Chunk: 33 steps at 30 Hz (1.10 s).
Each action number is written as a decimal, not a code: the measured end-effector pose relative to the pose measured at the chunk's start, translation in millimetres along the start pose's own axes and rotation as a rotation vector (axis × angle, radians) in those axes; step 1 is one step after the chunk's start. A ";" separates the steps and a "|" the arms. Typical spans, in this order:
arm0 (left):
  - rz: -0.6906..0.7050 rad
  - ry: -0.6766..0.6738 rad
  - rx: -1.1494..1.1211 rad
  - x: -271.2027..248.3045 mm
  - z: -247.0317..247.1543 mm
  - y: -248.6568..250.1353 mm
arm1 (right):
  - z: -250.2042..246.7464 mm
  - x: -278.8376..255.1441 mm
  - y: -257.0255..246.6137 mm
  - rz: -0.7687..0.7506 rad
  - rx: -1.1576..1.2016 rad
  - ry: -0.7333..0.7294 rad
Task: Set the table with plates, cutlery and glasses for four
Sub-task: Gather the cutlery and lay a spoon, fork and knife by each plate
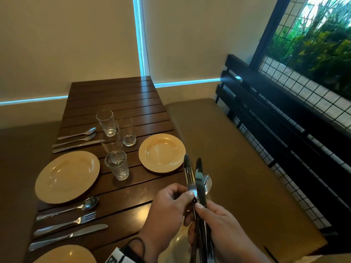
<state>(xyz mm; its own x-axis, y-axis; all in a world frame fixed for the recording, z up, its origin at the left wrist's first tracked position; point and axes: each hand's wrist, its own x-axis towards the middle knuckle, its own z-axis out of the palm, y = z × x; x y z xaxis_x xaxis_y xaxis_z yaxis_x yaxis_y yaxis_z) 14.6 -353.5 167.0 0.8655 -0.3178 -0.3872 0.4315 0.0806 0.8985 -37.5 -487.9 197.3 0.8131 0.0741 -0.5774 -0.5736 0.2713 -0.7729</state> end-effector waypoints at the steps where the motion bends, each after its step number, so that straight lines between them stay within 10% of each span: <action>1: -0.014 -0.006 0.014 1.3 -1.6 0.0 | 1.8 0.8 1.3 0.009 0.008 0.010; 33: 0.001 0.064 0.068 21.9 -1.8 1.6 | -22.8 15.9 9.2 0.134 0.009 0.139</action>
<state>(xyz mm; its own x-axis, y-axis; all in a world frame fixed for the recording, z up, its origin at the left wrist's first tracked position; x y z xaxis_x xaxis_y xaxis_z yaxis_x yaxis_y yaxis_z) 34.7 -358.7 159.6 0.8814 -0.2570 -0.3964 0.4139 0.0158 0.9102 -32.1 -506.1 175.0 0.7079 -0.0228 -0.7059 -0.6742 0.2763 -0.6849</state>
